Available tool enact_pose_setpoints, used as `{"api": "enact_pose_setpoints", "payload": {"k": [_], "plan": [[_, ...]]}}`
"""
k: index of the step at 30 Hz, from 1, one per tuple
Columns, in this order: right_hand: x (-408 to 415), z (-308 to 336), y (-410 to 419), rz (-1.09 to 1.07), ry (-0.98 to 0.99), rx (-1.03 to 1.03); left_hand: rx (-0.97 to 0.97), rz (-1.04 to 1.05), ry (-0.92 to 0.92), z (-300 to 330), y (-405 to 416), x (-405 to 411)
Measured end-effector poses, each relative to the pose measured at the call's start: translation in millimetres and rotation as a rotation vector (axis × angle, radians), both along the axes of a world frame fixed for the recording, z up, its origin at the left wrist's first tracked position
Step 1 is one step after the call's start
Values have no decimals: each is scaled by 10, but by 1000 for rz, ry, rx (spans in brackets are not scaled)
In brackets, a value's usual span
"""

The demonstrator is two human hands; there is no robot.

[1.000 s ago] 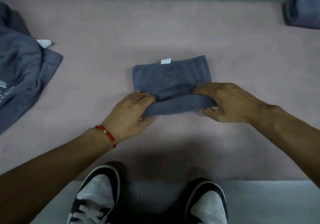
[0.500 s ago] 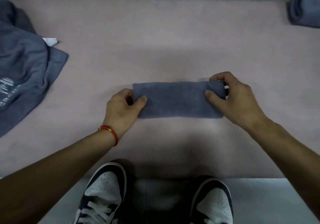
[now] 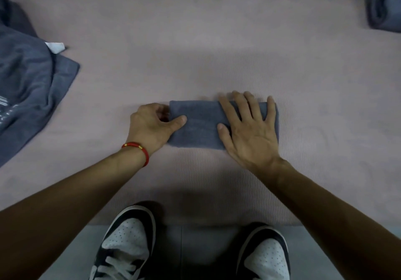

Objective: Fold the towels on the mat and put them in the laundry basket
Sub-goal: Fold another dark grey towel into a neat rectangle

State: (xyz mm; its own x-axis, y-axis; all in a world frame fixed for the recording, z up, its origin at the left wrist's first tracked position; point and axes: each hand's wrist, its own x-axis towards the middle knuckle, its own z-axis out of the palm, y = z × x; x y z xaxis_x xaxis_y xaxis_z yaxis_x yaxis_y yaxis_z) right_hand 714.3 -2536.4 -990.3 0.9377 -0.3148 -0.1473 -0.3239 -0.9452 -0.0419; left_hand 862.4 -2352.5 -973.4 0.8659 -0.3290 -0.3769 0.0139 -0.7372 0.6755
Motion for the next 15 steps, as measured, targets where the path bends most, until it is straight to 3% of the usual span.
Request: {"api": "enact_pose_setpoints", "payload": {"k": [4, 8, 12, 15], "plan": [[0, 17, -73, -8, -174, 202, 6, -36, 43, -14, -47, 51], [-236, 5, -209, -320, -361, 414, 57, -83, 43, -20, -87, 93], [-372, 118, -142, -537, -263, 355, 86, -145, -1, 30, -117, 88], [-315, 236, -176, -633, -241, 464, 75, -127, 33, 39, -120, 101]]}}
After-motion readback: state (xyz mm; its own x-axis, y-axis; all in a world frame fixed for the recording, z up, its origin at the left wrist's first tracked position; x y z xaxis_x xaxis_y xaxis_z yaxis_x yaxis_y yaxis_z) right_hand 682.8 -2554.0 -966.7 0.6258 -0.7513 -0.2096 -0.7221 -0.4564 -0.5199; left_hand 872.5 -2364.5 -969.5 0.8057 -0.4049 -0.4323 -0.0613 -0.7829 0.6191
